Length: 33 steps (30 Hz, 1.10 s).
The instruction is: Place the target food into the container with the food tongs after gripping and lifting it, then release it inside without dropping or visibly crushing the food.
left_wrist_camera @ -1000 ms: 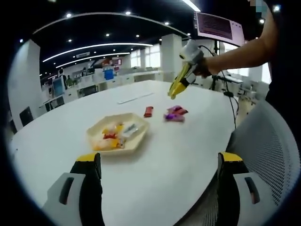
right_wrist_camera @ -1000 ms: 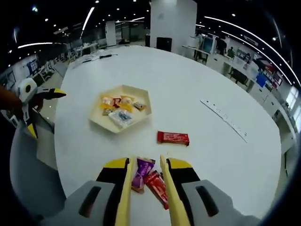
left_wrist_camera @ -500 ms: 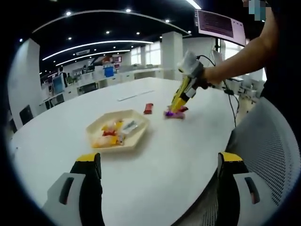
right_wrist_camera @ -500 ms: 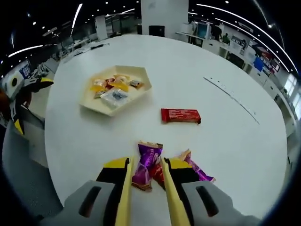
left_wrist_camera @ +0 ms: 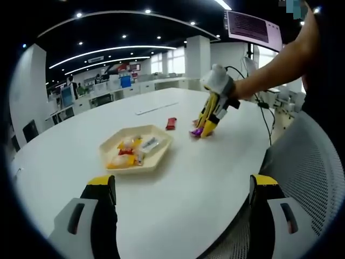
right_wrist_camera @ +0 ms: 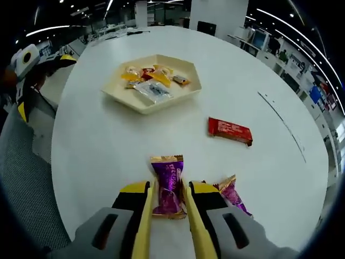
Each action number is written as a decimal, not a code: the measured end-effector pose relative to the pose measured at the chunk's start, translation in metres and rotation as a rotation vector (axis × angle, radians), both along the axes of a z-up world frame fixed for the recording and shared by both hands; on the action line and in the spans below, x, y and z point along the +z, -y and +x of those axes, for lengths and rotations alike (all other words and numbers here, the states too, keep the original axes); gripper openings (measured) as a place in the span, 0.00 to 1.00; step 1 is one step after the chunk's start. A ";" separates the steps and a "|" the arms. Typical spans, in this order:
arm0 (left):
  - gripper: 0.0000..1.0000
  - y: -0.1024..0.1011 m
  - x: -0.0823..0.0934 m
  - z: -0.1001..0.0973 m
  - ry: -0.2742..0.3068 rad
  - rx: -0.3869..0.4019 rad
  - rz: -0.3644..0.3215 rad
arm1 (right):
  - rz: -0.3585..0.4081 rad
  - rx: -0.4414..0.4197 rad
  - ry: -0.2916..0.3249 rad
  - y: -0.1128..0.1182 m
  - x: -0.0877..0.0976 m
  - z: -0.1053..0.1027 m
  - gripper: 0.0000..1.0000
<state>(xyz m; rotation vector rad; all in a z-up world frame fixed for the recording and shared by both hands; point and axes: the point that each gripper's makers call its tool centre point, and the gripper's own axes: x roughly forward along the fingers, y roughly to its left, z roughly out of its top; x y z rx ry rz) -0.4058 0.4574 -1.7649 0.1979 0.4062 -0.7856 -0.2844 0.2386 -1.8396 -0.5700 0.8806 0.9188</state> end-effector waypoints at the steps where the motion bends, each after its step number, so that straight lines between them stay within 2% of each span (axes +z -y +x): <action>1: 0.99 0.000 0.000 0.000 0.001 0.000 0.000 | -0.002 0.000 0.000 0.000 -0.001 0.001 0.27; 10: 0.99 0.001 0.000 -0.002 -0.006 -0.003 0.008 | 0.004 -0.027 -0.002 0.004 0.000 0.006 0.21; 17: 0.99 0.001 0.001 -0.001 -0.004 0.001 0.006 | 0.007 -0.023 0.003 0.003 0.012 0.013 0.21; 26: 0.99 0.001 -0.001 -0.001 -0.003 -0.006 0.020 | 0.004 0.013 0.019 0.004 0.041 0.024 0.21; 33: 0.99 0.002 0.000 -0.002 -0.007 -0.006 0.009 | 0.008 0.041 0.022 0.000 0.073 0.036 0.21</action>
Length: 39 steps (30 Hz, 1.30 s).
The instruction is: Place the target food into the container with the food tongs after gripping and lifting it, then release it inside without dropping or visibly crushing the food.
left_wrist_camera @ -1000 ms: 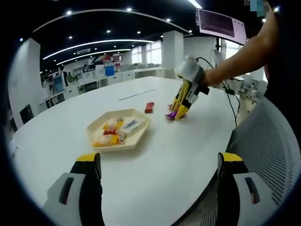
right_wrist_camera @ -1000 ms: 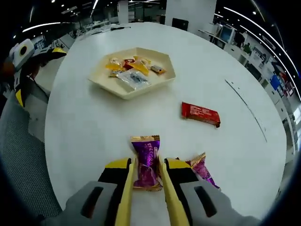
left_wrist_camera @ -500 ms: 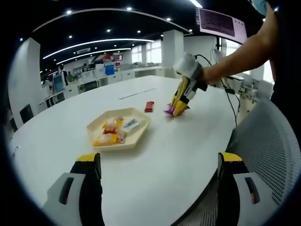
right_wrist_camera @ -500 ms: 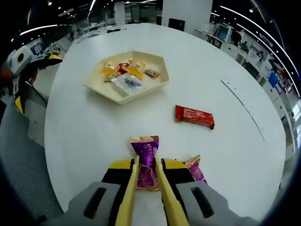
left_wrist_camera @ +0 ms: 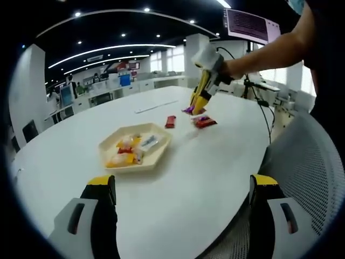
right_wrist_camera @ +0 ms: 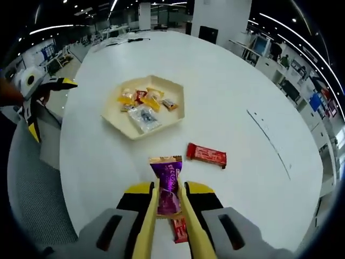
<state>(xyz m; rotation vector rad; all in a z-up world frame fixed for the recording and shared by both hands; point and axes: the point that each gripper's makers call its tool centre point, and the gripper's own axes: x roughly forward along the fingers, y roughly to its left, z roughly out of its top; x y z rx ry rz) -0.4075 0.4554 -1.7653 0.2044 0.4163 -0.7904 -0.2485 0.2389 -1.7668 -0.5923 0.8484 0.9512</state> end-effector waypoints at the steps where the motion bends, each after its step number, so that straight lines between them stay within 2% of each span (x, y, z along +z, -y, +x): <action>1: 0.99 0.000 0.000 0.000 0.000 -0.001 0.001 | -0.001 0.005 0.003 -0.001 0.003 0.001 0.21; 4: 0.99 0.002 -0.001 -0.002 0.002 -0.012 0.005 | 0.005 0.034 0.029 -0.006 0.019 0.008 0.21; 6: 0.99 -0.003 -0.007 0.000 0.007 -0.005 0.060 | 0.004 0.036 0.037 -0.008 0.026 0.012 0.21; 7: 0.99 -0.001 -0.007 -0.001 0.001 -0.009 0.042 | 0.000 0.042 0.042 -0.009 0.028 0.014 0.21; 12: 0.99 0.000 -0.006 -0.002 0.000 -0.017 0.041 | -0.003 0.048 0.049 -0.012 0.036 0.017 0.21; 18: 0.99 -0.001 -0.006 -0.002 0.005 -0.018 0.044 | -0.001 0.052 0.034 -0.014 0.036 0.023 0.21; 25: 0.99 -0.001 -0.002 0.000 0.008 -0.009 0.025 | 0.000 0.088 0.048 -0.030 0.051 0.027 0.21; 31: 0.99 -0.001 0.000 0.000 0.016 -0.006 0.020 | -0.017 0.115 0.046 -0.041 0.053 0.030 0.21; 39: 0.99 -0.002 0.002 0.002 0.026 0.002 0.010 | -0.001 0.123 0.031 -0.057 0.063 0.034 0.21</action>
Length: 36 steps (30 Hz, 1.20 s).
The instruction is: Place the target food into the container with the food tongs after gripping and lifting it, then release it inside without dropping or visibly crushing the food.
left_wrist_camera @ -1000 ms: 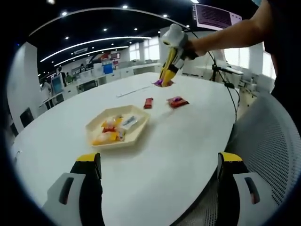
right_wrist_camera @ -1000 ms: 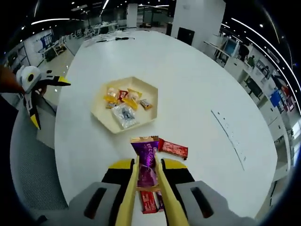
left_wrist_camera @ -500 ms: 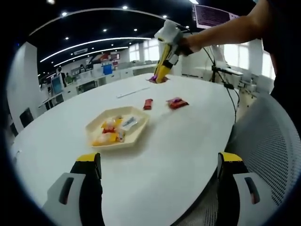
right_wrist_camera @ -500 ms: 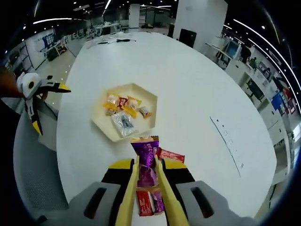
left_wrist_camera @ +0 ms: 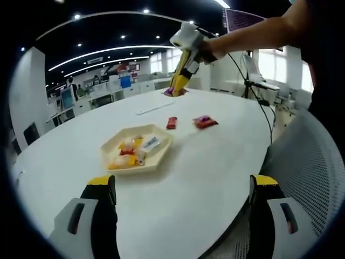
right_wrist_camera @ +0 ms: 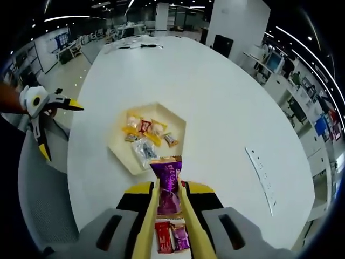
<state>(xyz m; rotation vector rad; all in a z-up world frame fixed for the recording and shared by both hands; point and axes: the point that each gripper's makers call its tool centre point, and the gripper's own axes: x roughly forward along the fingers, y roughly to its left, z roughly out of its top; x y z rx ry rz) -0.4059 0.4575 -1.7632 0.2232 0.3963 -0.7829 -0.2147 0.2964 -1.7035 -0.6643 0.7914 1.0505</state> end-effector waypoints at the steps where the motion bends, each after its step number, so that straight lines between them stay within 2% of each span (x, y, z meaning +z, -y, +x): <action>1: 0.99 0.000 0.000 0.000 0.000 0.000 0.001 | 0.000 0.001 0.002 -0.001 0.001 0.001 0.21; 7: 0.99 0.001 -0.002 -0.001 0.003 -0.010 0.014 | 0.004 0.027 0.018 -0.021 0.010 0.003 0.21; 17: 0.99 0.001 -0.003 -0.001 0.003 -0.010 0.024 | 0.007 0.078 0.011 -0.058 0.014 0.002 0.21; 36: 0.99 -0.001 -0.004 0.000 -0.001 0.000 0.030 | 0.020 0.154 0.004 -0.120 0.010 -0.003 0.22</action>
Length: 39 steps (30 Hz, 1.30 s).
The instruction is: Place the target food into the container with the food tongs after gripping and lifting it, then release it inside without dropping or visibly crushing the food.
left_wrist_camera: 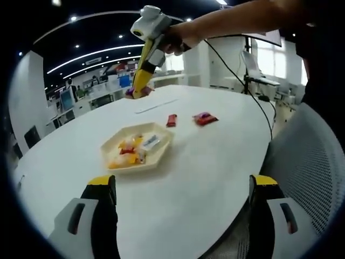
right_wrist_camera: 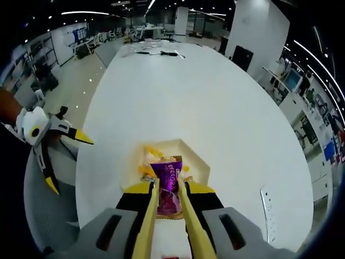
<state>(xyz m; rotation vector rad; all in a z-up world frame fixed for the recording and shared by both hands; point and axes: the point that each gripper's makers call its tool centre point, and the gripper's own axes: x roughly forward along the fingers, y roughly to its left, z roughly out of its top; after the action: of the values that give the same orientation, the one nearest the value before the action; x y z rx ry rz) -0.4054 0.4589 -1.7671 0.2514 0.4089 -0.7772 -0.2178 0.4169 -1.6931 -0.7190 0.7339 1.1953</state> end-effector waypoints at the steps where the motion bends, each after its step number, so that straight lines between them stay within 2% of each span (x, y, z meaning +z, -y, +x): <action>1: 0.99 -0.001 0.000 0.000 0.001 0.002 0.004 | -0.001 0.001 -0.002 -0.001 -0.001 0.000 0.22; 5: 0.98 0.001 -0.002 -0.001 0.002 -0.008 0.017 | -0.007 0.011 -0.020 -0.007 -0.006 -0.004 0.22; 8: 0.99 -0.002 0.004 0.003 0.013 0.017 -0.014 | 0.012 0.013 -0.003 -0.012 -0.004 -0.002 0.25; 9: 0.99 -0.004 0.005 0.004 0.020 0.025 -0.016 | 0.043 0.018 0.006 -0.017 -0.001 -0.001 0.27; 14: 0.99 -0.002 0.003 0.003 0.012 0.014 -0.006 | 0.047 0.006 0.021 -0.012 0.003 0.004 0.28; 17: 0.99 -0.002 0.004 0.003 0.012 0.019 -0.011 | 0.058 0.002 0.049 -0.009 0.009 0.008 0.29; 25: 0.99 -0.001 0.001 0.002 0.012 0.007 -0.004 | 0.113 -0.051 0.059 0.009 0.025 0.013 0.29; 31: 0.99 -0.002 0.001 0.001 0.014 0.008 0.001 | 0.133 -0.072 0.053 0.021 0.038 0.008 0.29; 35: 0.99 -0.001 0.002 0.000 0.013 0.003 -0.003 | 0.136 -0.089 0.044 0.032 0.039 0.006 0.28; 37: 0.99 0.000 0.002 0.000 0.013 0.001 -0.003 | 0.135 -0.098 0.070 0.039 0.041 0.007 0.28; 39: 0.99 0.000 0.001 0.000 0.009 -0.002 0.000 | 0.147 -0.109 0.056 0.044 0.042 0.007 0.28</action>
<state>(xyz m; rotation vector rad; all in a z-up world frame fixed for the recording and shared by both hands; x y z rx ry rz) -0.4055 0.4592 -1.7664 0.2552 0.4004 -0.7776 -0.2111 0.3730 -1.6516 -0.5812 0.6244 1.1128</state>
